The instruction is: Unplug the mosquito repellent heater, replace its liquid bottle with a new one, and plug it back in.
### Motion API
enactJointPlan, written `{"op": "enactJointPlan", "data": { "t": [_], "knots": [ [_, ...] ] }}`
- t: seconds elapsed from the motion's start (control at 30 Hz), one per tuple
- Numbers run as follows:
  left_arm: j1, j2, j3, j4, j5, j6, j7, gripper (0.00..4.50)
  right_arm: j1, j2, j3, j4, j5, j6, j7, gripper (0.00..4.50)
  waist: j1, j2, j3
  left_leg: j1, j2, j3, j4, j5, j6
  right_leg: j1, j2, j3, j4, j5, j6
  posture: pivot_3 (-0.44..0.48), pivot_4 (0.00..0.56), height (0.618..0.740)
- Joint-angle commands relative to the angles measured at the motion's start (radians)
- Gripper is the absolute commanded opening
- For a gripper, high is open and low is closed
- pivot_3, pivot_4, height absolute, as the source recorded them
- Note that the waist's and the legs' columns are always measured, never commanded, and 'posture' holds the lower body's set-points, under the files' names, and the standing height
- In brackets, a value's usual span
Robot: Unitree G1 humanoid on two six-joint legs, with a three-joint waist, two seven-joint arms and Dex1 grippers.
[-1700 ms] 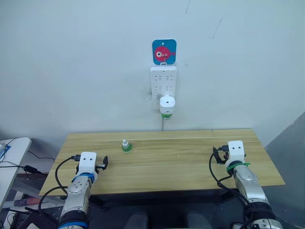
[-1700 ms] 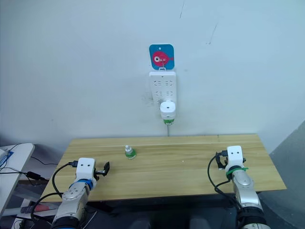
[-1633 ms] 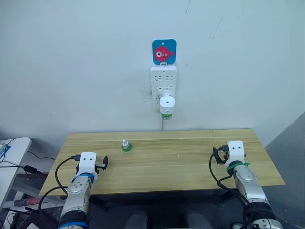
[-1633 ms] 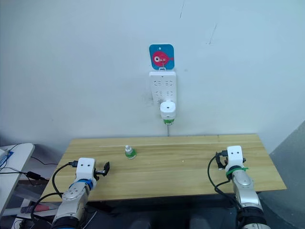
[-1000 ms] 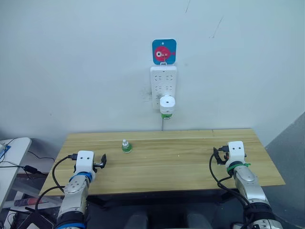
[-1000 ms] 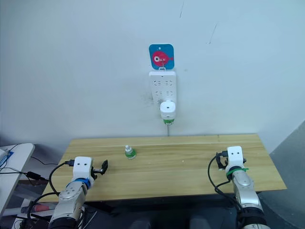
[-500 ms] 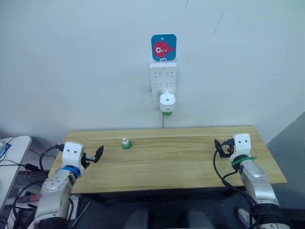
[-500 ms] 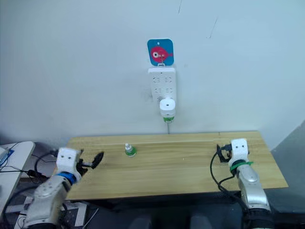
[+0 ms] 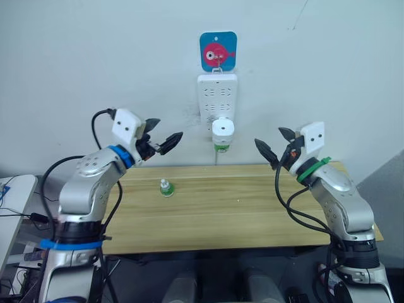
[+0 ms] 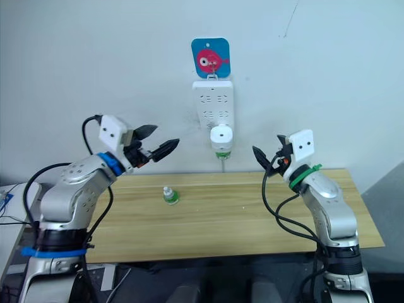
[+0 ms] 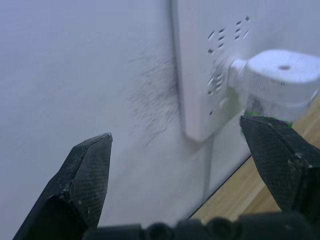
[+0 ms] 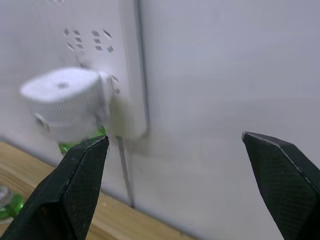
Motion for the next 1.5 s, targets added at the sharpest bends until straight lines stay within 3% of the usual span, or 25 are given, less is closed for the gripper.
{"op": "enactJointPlan", "data": {
  "t": [0.03,0.07,0.23,0.63,0.93,1.07,1.3,1.5],
  "knots": [
    [-0.081,-0.024,-0.021,0.113,0.034,-0.086,-0.057,4.5,-0.027,0.006,0.011,-0.08,0.032,0.028,0.001,4.46,-0.001,0.0,0.0,0.0,0.0,0.0,0.0,0.0,0.0,0.0,0.0,0.0,0.0,0.0,0.0,0.005,0.156,0.74],
    [-0.105,-0.033,-0.031,0.158,0.046,-0.112,-0.076,4.5,-0.025,0.006,0.018,-0.088,0.031,0.031,0.002,4.46,-0.001,0.0,0.0,0.0,0.0,0.0,0.0,0.0,0.0,0.0,0.0,0.0,0.0,0.0,0.0,-0.001,0.153,0.74],
    [-0.233,-0.079,-0.059,0.374,0.109,-0.226,-0.128,3.0,-0.006,0.003,0.046,-0.118,0.027,0.037,0.015,4.5,-0.003,-0.001,0.001,0.0,-0.001,0.0,0.001,-0.001,0.001,0.0,0.0,0.0,0.001,0.0,0.0,-0.011,0.15,0.74],
    [-0.499,-0.222,-0.101,0.827,0.245,-0.485,-0.23,3.0,0.053,0.009,0.076,-0.146,0.0,0.037,-0.005,4.5,0.016,-0.004,0.002,-0.002,-0.002,-0.006,0.003,0.001,0.0,0.002,0.0,-0.005,0.001,0.003,0.004,-0.049,0.148,0.74],
    [-0.558,-0.252,-0.106,0.95,0.302,-0.593,-0.273,3.0,0.085,0.024,0.098,-0.14,-0.018,0.038,-0.036,4.5,-0.022,-0.004,0.003,-0.002,-0.002,-0.004,0.002,0.001,0.001,-0.001,0.0,-0.002,0.002,0.004,0.006,-0.061,0.152,0.74],
    [-0.569,-0.259,-0.09,0.96,0.292,-0.597,-0.296,3.0,0.076,0.035,0.123,-0.106,-0.06,0.028,-0.059,4.5,-0.026,-0.004,0.003,-0.012,-0.002,-0.004,0.005,0.002,-0.001,-0.01,0.0,-0.002,0.004,0.004,0.005,-0.057,0.152,0.74],
    [-0.546,-0.251,-0.061,0.92,0.263,-0.552,-0.347,1.44,0.004,0.08,0.165,-0.04,-0.107,0.016,-0.075,4.5,-0.025,-0.004,0.003,-0.016,-0.003,-0.005,0.017,0.001,0.002,-0.009,0.0,-0.003,0.006,0.004,0.006,-0.053,0.15,0.74],
    [-0.527,-0.253,-0.053,0.876,0.244,-0.495,-0.364,1.38,-0.092,0.131,0.185,0.072,-0.18,-0.017,-0.133,4.5,-0.029,-0.004,0.003,-0.015,-0.003,-0.004,0.018,0.001,0.002,-0.01,0.0,-0.002,0.012,0.007,0.007,-0.046,0.149,0.74]
  ]
}}
